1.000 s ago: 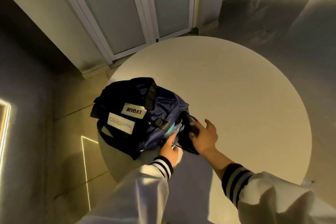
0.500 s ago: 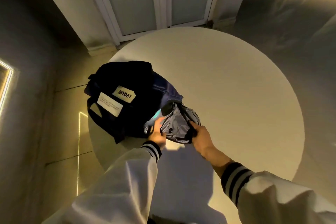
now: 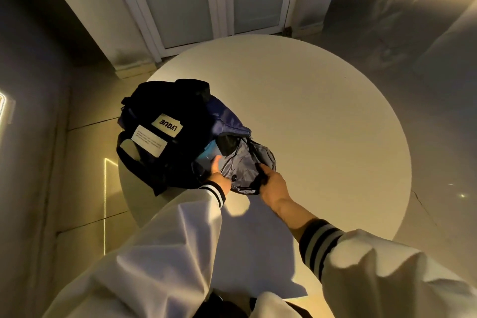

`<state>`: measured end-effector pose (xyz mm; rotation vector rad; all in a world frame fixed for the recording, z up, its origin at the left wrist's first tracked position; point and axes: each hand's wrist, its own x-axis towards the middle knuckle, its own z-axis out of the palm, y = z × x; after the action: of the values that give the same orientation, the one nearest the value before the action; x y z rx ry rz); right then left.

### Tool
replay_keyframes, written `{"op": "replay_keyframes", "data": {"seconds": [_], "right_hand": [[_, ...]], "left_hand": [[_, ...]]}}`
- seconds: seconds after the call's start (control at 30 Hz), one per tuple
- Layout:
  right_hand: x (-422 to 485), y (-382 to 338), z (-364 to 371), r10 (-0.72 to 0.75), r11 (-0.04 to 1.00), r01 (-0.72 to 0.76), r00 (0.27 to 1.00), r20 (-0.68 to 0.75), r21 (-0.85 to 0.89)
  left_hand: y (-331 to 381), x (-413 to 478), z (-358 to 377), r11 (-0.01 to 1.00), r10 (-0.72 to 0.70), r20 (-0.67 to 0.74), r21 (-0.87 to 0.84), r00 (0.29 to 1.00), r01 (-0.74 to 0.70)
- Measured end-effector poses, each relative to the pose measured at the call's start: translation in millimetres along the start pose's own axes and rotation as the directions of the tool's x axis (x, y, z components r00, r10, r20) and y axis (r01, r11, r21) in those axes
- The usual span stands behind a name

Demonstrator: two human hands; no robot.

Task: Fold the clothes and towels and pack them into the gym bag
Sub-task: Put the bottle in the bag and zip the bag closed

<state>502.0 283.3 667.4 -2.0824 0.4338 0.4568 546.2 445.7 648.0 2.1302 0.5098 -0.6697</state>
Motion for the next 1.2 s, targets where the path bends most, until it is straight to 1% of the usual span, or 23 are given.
{"op": "replay_keyframes", "data": {"seconds": [0.07, 0.13, 0.2, 0.3, 0.33, 0.4, 0.5, 0.57, 0.67, 0.73, 0.77, 0.8, 0.83, 0.9, 0.97, 1.0, 1.07, 1.13, 1.17, 1.2], "right_hand": [[-4.7, -3.3, 4.2, -0.001, 0.999, 0.0, 1.0, 0.021, 0.034], [-7.6, -1.7, 5.1, 0.004, 0.999, -0.005, 1.0, 0.029, 0.047], [-9.5, -1.2, 4.5, 0.0, 0.997, -0.002, 1.0, 0.029, 0.075], [-11.0, -3.7, 5.7, -0.024, 0.991, 0.021, 1.0, 0.018, 0.131], [-11.5, -6.9, 5.6, -0.037, 0.987, 0.035, 0.999, 0.009, 0.154], [-11.1, -15.6, 5.0, -0.074, 0.972, 0.07, 0.997, 0.006, 0.224], [-3.7, -26.0, 4.8, -0.106, 0.949, 0.11, 0.994, -0.03, 0.295], [2.2, -29.3, 4.6, -0.091, 0.937, 0.098, 0.995, -0.034, 0.336], [4.1, -36.6, 3.5, -0.085, 0.892, 0.087, 0.996, -0.023, 0.443], [8.2, -37.7, 1.1, -0.05, 0.852, 0.065, 0.998, -0.044, 0.519], [12.4, -36.9, -1.2, -0.025, 0.849, 0.054, 0.998, -0.062, 0.526], [17.4, -35.3, -4.5, 0.006, 0.862, 0.039, 0.996, -0.088, 0.505], [23.4, -33.0, -8.3, 0.034, 0.871, 0.032, 0.992, -0.124, 0.49], [35.3, -30.0, -17.9, 0.08, 0.885, 0.013, 0.981, -0.178, 0.466], [45.4, -29.7, -25.7, 0.083, 0.892, -0.003, 0.984, -0.159, 0.451], [49.1, -29.8, -26.2, 0.083, 0.89, -0.021, 0.99, -0.117, 0.456], [57.6, -31.6, -23.7, 0.076, 0.871, -0.049, 0.996, -0.035, 0.488], [68.9, -32.6, -17.2, 0.05, 0.872, -0.038, 0.999, -0.012, 0.488], [75.5, -31.9, -14.2, 0.063, 0.869, -0.05, 0.998, -0.01, 0.492], [80.9, -32.1, -13.3, 0.088, 0.867, -0.072, 0.996, -0.008, 0.492]], "left_hand": [[2.0, -4.1, 1.1, 0.999, 0.037, 0.011, 0.0, 0.999, -0.037], [-1.1, -6.9, 2.8, 0.999, 0.044, 0.013, 0.01, 0.999, -0.044], [1.2, -12.3, 0.9, 0.997, 0.068, 0.023, -0.025, 0.997, -0.067], [4.0, -23.9, 6.2, 0.988, 0.131, 0.125, -0.101, 0.983, -0.119], [5.2, -27.3, 9.3, 0.983, 0.174, 0.136, -0.081, 0.975, -0.164], [6.8, -29.2, 15.3, 0.969, 0.245, 0.117, -0.051, 0.962, -0.24], [14.5, -31.7, 11.5, 0.969, 0.238, 0.066, -0.083, 0.969, -0.233], [21.7, -32.0, 4.2, 0.967, 0.244, 0.042, -0.089, 0.969, -0.239], [32.0, -35.1, -7.8, 0.955, 0.296, 0.08, -0.061, 0.952, -0.291], [40.2, -37.8, -13.3, 0.946, 0.322, 0.101, 0.011, 0.941, -0.325], [40.9, -35.3, -15.0, 0.941, 0.318, 0.084, 0.093, 0.944, -0.325], [42.4, -34.1, -16.4, 0.926, 0.32, 0.046, 0.194, 0.946, -0.322], [42.6, -31.5, -17.5, 0.913, 0.329, -0.006, 0.256, 0.944, -0.317], [45.0, -26.8, -18.8, 0.907, 0.365, -0.065, 0.252, 0.929, -0.338], [48.4, -24.2, -15.8, 0.866, 0.462, -0.086, 0.259, 0.883, -0.428], [50.3, -22.8, -13.2, 0.827, 0.522, -0.066, 0.281, 0.85, -0.486], [54.9, -16.4, -6.9, 0.742, 0.605, 0.017, 0.351, 0.796, -0.571], [58.4, -3.6, -1.2, 0.717, 0.598, 0.084, 0.386, 0.797, -0.58], [61.4, 1.2, -0.9, 0.743, 0.552, 0.1, 0.392, 0.828, -0.542], [63.7, 8.0, 0.5, 0.753, 0.531, 0.101, 0.401, 0.842, -0.523]]}}
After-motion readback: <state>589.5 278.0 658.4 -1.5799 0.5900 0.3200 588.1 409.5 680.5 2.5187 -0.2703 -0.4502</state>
